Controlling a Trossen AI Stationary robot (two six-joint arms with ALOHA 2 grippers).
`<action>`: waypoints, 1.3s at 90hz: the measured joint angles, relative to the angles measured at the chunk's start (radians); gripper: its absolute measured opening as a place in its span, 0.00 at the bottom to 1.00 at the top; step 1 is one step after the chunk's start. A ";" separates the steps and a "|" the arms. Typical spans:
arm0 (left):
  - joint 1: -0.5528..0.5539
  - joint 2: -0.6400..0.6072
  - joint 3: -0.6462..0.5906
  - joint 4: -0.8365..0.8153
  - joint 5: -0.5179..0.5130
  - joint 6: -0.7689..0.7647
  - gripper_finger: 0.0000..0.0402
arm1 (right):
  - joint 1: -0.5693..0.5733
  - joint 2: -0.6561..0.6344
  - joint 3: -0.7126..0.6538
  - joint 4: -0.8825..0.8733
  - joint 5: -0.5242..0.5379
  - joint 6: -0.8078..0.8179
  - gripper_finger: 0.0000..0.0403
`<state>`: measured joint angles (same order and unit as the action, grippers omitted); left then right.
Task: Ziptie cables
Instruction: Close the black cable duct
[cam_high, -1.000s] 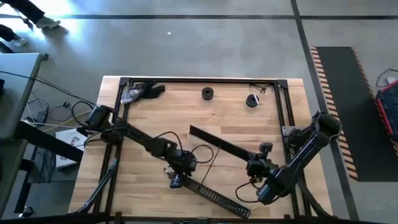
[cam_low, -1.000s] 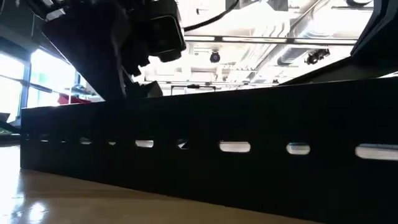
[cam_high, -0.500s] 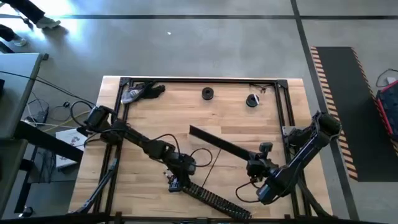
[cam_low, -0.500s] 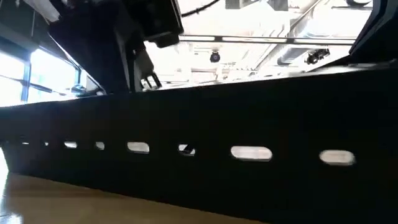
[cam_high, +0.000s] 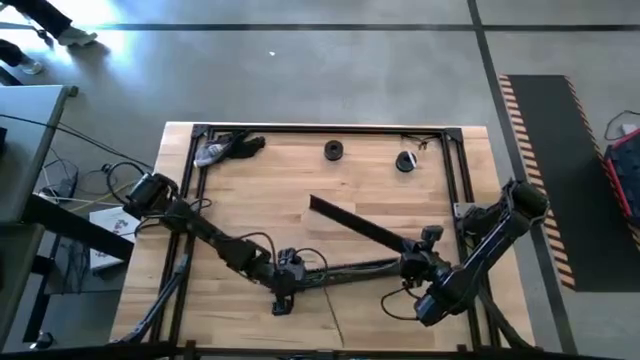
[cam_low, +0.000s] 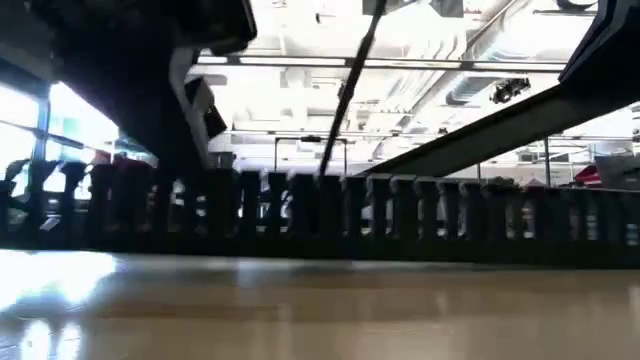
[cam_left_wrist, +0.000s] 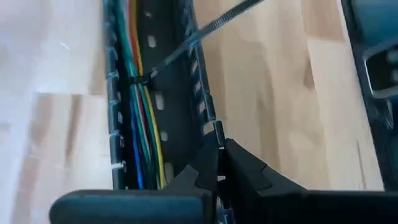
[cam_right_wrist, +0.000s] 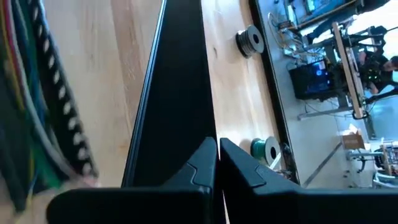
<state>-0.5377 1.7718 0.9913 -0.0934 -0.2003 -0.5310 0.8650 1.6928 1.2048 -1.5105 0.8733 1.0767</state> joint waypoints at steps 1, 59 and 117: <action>-0.002 0.000 0.000 0.000 -0.011 0.000 0.01 | 0.000 0.000 0.000 0.000 0.002 0.000 0.00; -0.003 -0.121 0.033 -0.012 -0.364 0.139 0.43 | 0.013 0.003 -0.004 0.085 0.134 -0.129 0.00; 0.305 -0.002 0.033 0.181 -0.320 0.741 0.67 | -0.008 0.049 -0.004 0.306 0.164 -0.457 0.00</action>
<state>-0.2326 1.7698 1.0241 0.0872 -0.5204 0.2096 0.8566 1.7416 1.2011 -1.2041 1.0370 0.6201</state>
